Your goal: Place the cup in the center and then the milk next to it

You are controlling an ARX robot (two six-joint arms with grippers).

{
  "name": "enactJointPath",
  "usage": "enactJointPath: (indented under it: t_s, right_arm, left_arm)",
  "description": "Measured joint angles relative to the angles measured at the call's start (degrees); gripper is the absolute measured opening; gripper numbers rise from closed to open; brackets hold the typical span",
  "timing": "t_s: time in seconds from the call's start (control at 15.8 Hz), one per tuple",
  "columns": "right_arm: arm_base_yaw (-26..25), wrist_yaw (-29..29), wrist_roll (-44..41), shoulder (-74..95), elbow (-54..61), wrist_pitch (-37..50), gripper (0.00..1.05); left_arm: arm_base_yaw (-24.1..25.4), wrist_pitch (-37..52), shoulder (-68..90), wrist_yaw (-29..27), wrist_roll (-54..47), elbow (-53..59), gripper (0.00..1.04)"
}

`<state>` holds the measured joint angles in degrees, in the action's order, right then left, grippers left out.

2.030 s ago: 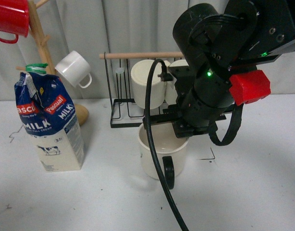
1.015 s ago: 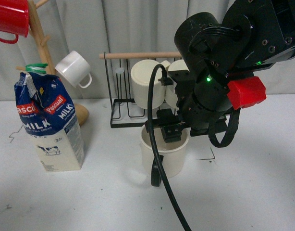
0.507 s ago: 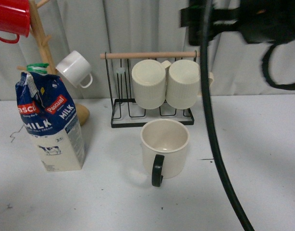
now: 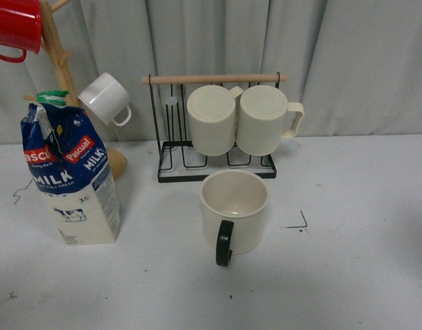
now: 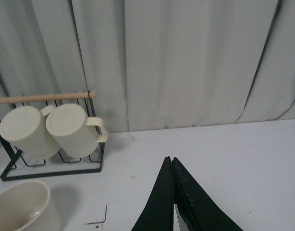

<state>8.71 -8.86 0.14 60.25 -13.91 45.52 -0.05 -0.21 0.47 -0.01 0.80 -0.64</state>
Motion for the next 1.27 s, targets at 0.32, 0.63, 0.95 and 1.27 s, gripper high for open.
enactJointPath:
  t_s: [0.32, 0.63, 0.95, 1.27]
  right_arm:
    - [-2.51, 2.23, 0.0, -6.86, 4.68, -1.97, 0.02]
    - [-9.05, 8.5, 0.0, -19.28, 10.03, -9.11, 0.02]
    - [-8.72, 8.74, 0.0, -28.96, 13.25, -14.67, 0.02]
    - [-8.72, 8.74, 0.0, -39.93, 13.25, -24.83, 0.02]
  left_arm:
    - [0.0, 0.02, 0.0, 0.0, 0.0, 0.0, 0.98]
    - [0.0, 0.0, 0.0, 0.02, 0.0, 0.0, 0.98]
    - [0.0, 0.0, 0.0, 0.0, 0.0, 0.0, 0.98]
    - [0.0, 0.02, 0.0, 0.0, 0.0, 0.0, 0.98]
